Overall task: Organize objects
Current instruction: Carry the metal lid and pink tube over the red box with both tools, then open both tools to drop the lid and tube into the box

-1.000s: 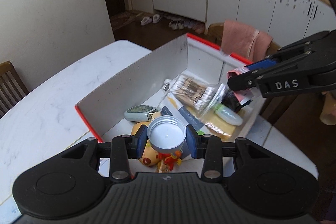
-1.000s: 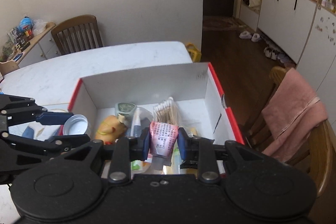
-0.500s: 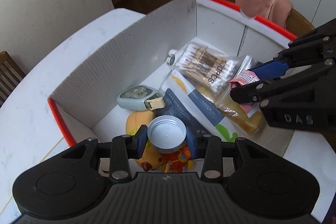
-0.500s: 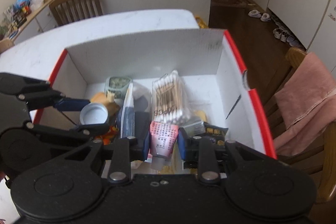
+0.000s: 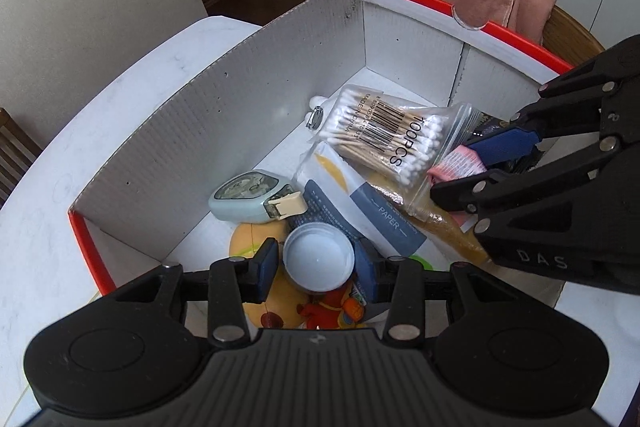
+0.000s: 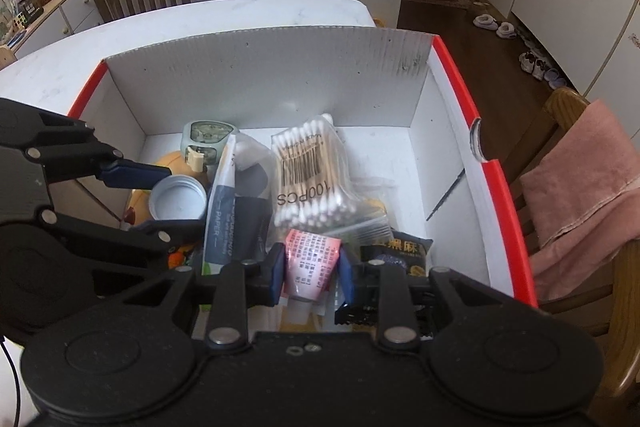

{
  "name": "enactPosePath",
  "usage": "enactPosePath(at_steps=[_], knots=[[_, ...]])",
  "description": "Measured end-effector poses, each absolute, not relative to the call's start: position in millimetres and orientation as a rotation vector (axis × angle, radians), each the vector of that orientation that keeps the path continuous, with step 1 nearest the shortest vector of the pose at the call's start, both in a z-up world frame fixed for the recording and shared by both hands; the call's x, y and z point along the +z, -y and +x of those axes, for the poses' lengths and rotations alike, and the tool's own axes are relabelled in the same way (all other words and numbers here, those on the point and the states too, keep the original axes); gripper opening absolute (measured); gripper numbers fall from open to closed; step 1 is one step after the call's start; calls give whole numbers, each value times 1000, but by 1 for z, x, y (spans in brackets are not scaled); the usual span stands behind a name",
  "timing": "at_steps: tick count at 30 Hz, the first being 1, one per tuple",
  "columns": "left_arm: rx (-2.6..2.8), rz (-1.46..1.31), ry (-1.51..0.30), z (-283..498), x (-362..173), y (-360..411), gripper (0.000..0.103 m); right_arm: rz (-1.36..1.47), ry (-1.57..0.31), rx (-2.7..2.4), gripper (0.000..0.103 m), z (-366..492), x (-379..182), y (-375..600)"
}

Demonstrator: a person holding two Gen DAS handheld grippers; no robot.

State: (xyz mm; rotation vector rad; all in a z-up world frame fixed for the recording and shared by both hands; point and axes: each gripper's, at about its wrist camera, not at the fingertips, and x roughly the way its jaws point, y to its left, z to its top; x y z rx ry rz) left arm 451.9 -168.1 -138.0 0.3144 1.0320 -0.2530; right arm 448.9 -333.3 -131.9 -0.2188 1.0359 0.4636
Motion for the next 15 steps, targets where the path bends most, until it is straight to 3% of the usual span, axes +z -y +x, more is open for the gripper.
enactPosePath(at_steps=[5, 15], knots=[[-256, 284, -1030, 451, -137, 165, 51, -218, -1029, 478, 34, 447, -131, 335], [-254, 166, -977, 434, -116, 144, 54, -127, -1004, 494, 45, 440, -113, 350]])
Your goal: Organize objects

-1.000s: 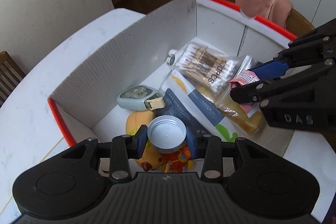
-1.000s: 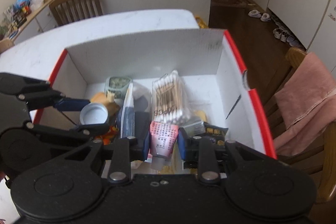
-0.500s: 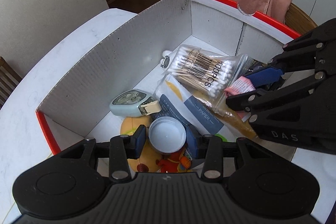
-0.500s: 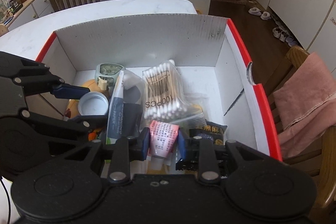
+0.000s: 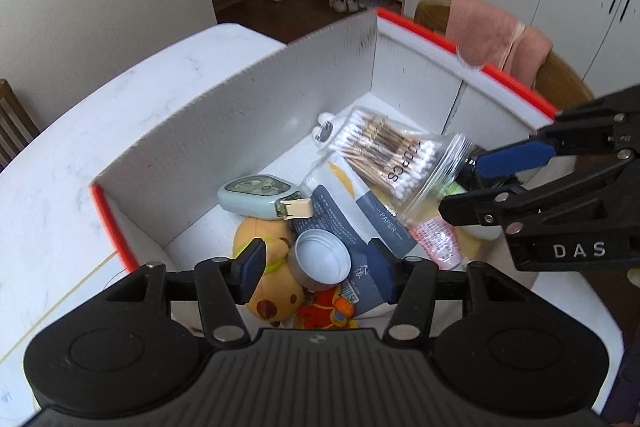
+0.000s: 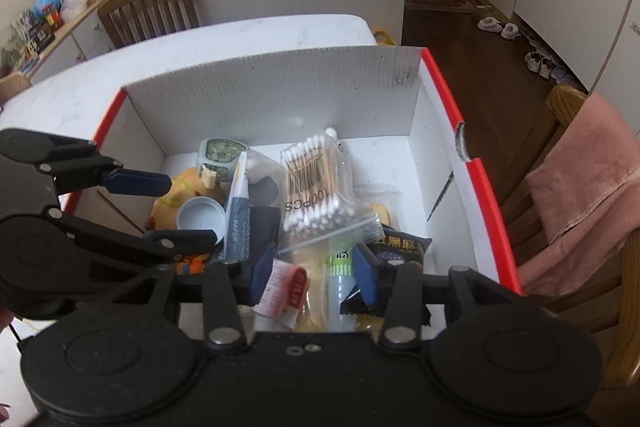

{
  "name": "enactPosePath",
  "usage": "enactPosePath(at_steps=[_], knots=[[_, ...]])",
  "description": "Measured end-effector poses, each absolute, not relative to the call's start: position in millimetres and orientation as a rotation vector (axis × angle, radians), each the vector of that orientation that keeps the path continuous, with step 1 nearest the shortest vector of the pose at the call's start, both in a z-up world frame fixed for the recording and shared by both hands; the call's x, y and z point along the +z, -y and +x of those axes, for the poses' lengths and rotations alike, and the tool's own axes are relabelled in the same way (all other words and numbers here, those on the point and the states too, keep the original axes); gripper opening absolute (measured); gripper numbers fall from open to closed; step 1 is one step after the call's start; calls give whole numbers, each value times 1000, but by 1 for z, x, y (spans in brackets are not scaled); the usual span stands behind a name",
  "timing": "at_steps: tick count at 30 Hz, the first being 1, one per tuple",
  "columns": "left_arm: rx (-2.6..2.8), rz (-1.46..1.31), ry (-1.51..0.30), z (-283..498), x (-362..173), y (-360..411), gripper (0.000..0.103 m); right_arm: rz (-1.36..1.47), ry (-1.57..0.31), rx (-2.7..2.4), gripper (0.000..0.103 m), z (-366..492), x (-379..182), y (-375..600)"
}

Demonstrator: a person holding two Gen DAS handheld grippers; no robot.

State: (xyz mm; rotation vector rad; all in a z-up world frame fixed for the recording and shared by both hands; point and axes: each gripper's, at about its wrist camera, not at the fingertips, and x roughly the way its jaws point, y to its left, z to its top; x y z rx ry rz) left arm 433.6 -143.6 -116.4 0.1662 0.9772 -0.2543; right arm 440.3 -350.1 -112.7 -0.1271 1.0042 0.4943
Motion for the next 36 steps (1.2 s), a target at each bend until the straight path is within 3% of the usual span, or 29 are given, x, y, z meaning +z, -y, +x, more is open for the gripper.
enactPosePath(at_steps=[15, 17, 19, 22, 26, 31, 36], knots=[[-281, 19, -796, 373, -60, 109, 55, -81, -872, 514, 52, 387, -67, 359], [-288, 10, -773, 363, -53, 105, 60, -84, -847, 515, 52, 377, -61, 358], [-293, 2, -751, 354, -47, 102, 66, -79, -821, 516, 57, 368, -55, 358], [-301, 3, -727, 340, -38, 98, 66, -64, -778, 514, 71, 354, -48, 357], [-305, 2, -701, 325, -30, 92, 71, -80, -737, 511, 73, 336, -40, 353], [-303, -15, -673, 308, -23, 83, 77, -71, -689, 512, 85, 316, -32, 351], [-306, -19, -661, 295, -19, 78, 84, -41, -661, 512, 91, 298, -26, 351]])
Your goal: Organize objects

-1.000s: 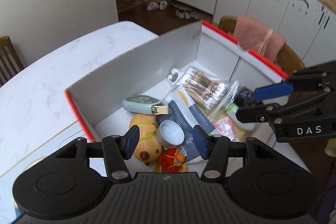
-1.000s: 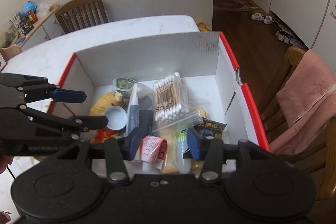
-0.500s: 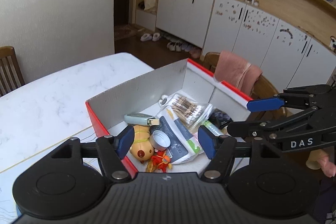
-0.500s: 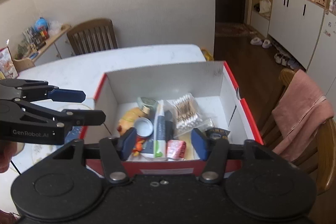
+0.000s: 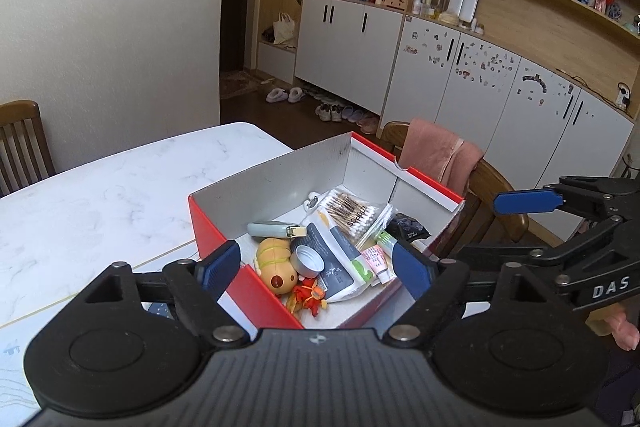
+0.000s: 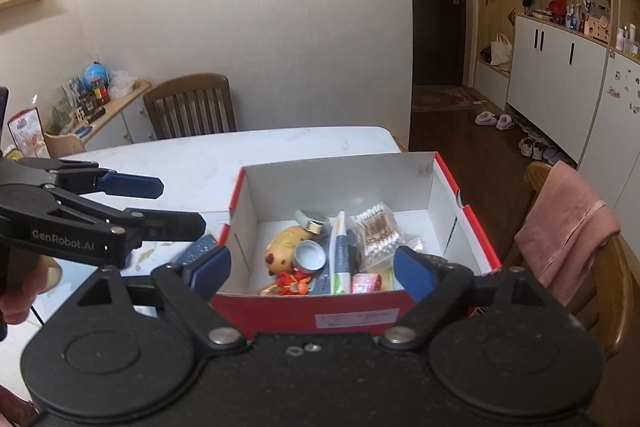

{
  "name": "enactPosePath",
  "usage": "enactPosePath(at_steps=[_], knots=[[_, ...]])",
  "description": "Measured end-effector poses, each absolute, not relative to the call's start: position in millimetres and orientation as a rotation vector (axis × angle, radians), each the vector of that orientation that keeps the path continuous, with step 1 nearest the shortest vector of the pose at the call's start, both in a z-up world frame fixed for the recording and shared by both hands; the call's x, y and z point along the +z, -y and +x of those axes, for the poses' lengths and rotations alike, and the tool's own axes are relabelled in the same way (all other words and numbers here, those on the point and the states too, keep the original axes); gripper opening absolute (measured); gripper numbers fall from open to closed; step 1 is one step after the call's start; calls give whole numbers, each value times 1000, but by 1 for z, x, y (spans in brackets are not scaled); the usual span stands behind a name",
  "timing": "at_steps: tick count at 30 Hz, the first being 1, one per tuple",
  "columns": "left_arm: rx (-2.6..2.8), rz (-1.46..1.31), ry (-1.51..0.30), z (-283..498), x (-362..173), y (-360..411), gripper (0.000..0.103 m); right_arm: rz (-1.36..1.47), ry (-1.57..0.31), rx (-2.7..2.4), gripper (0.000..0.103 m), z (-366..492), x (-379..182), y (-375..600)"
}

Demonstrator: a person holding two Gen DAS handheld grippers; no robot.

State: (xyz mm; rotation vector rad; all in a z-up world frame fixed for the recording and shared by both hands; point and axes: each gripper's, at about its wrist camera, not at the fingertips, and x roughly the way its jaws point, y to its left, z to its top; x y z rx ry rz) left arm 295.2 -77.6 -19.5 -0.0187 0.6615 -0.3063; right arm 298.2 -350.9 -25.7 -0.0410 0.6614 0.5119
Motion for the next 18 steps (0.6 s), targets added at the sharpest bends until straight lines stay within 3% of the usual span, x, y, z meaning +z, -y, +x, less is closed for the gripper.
enactPosePath(at_steps=[3, 7, 18], knots=[[-310, -22, -662, 290, -19, 76, 86, -19, -644, 504, 98, 289, -23, 351], [-324, -38, -664, 283, -20, 73, 103, 9, -614, 493, 103, 277, -21, 353], [-337, -21, -649, 267, -23, 71, 103, 46, -605, 450, 103, 258, -20, 356]])
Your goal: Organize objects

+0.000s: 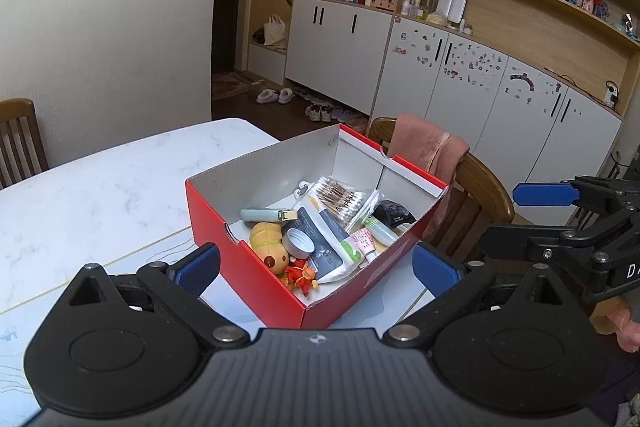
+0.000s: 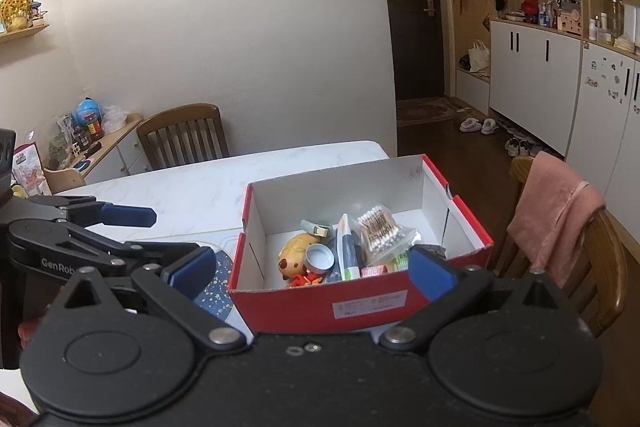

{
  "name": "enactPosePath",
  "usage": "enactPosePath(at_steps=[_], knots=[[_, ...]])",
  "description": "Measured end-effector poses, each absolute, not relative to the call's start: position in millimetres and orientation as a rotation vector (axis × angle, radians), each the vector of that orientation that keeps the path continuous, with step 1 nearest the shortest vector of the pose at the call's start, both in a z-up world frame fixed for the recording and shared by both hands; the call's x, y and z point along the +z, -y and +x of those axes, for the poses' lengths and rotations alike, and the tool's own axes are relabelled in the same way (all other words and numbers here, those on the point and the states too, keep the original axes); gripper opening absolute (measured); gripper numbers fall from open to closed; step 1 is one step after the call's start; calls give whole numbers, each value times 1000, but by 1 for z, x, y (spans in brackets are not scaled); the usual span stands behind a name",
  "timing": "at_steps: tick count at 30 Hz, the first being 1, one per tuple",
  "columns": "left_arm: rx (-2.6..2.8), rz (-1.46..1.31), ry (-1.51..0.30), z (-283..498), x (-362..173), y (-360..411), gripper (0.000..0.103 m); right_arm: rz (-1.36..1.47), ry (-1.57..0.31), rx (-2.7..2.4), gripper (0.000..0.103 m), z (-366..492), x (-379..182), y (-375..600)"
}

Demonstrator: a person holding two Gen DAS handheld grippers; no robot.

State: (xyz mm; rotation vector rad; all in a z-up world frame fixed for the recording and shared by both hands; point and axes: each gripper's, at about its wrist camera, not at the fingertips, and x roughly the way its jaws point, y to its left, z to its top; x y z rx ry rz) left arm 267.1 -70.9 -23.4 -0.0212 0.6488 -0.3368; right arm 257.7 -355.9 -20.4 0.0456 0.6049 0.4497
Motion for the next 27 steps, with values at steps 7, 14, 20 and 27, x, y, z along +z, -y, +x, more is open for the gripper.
enactPosePath(at_steps=[7, 14, 20, 27], knots=[[-336, -47, -657, 266, -25, 68, 103, 40, -615, 436, 103, 251, -22, 355], [-326, -70, -659, 266, -28, 65, 103, 33, -621, 432, 103, 248, -25, 353], [-316, -74, -658, 268, -29, 64, 103, 37, -631, 429, 103, 250, -26, 354], [-296, -75, -658, 271, -29, 60, 103, 48, -643, 426, 103, 252, -28, 355]])
